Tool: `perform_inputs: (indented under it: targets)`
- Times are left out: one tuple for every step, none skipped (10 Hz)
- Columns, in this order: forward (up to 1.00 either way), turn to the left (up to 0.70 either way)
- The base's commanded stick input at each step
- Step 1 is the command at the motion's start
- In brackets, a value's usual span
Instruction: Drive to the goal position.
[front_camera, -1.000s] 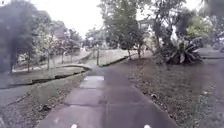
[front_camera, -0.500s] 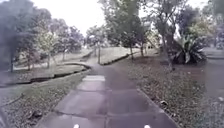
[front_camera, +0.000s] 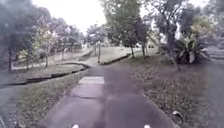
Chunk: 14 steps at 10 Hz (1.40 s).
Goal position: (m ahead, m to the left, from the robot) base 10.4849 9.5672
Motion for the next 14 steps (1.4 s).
perform_inputs:
  targets:
    - [0.7,0.35]
    - [0.7,0.35]
    - [0.7,0.35]
    - [0.7,0.35]
    - [0.7,0.25]
    - [0.7,0.0]
    - [0.7,0.0]
    - [0.7,0.0]
    - [0.7,0.0]
    - [0.7,0.0]
    - [0.7,0.0]
    - [0.7,0.0]
    - [0.7,0.0]
    - [0.7,0.0]
